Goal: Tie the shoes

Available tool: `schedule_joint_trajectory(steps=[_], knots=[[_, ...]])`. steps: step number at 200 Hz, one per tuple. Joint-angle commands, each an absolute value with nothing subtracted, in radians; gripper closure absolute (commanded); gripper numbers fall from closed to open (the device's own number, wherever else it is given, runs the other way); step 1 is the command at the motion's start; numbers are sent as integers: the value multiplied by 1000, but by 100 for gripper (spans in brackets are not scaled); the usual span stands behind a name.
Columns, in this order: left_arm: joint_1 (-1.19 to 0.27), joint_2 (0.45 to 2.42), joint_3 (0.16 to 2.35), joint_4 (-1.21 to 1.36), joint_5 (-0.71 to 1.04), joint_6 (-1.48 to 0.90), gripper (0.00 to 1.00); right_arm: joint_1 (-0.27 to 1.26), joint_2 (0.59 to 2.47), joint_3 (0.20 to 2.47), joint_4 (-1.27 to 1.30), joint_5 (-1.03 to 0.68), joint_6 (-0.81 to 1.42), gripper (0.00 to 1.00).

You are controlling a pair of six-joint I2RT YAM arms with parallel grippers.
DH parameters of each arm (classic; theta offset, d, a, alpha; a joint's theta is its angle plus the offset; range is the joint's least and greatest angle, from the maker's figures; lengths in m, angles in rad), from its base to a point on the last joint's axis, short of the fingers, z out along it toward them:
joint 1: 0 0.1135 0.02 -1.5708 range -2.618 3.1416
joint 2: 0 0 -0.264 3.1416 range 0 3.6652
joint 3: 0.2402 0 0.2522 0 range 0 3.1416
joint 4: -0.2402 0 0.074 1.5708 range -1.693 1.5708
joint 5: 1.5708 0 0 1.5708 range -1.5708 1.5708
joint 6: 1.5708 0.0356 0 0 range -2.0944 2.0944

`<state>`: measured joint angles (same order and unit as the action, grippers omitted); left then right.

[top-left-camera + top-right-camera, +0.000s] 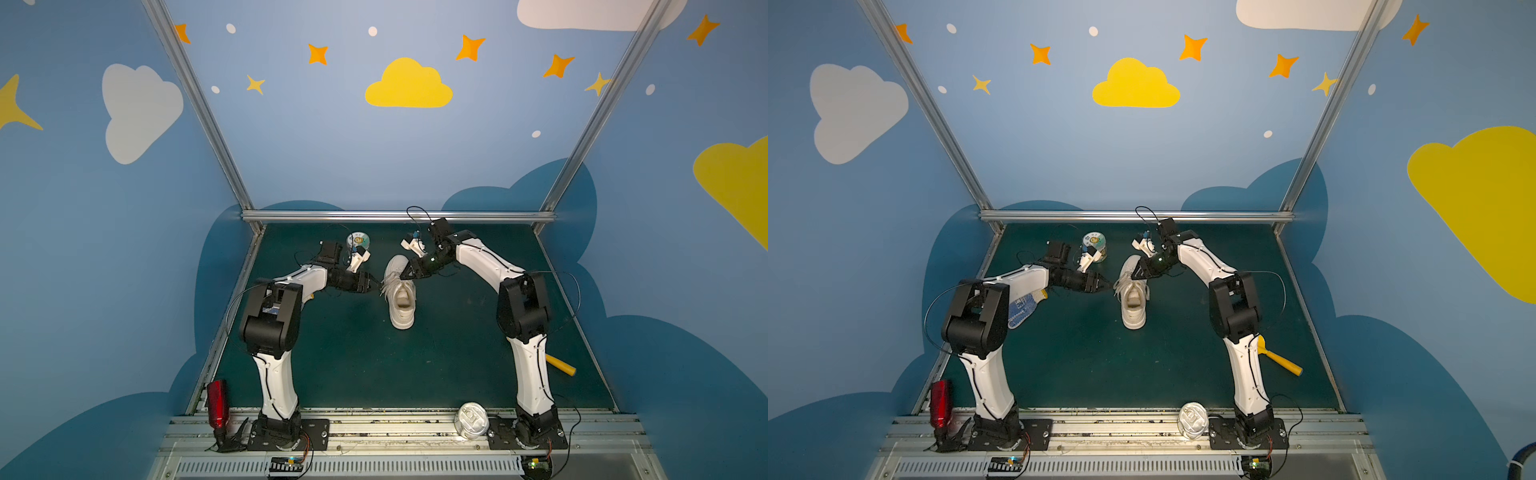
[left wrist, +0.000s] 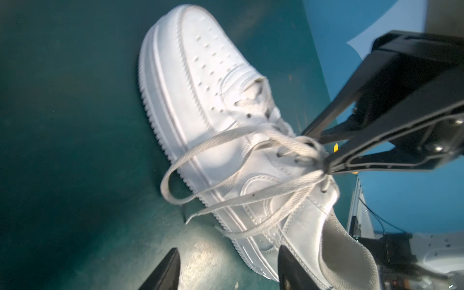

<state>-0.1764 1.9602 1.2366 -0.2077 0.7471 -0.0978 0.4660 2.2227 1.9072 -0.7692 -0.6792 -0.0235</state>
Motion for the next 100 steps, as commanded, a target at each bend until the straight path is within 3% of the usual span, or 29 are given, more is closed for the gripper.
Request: schedule_joint_trajectory(steps=[1,69,100], knots=[[-166,1898,1188,-92,749,-182,37,466,2184,1907,-830,-660,-29,70],[-196,1930,1089,131,896,-377,46,465,2137,1911,-832,-699,-34,70],[-221,1920,1045,191,861,-340,46,464,2123,1917,-841,-706,-37,69]])
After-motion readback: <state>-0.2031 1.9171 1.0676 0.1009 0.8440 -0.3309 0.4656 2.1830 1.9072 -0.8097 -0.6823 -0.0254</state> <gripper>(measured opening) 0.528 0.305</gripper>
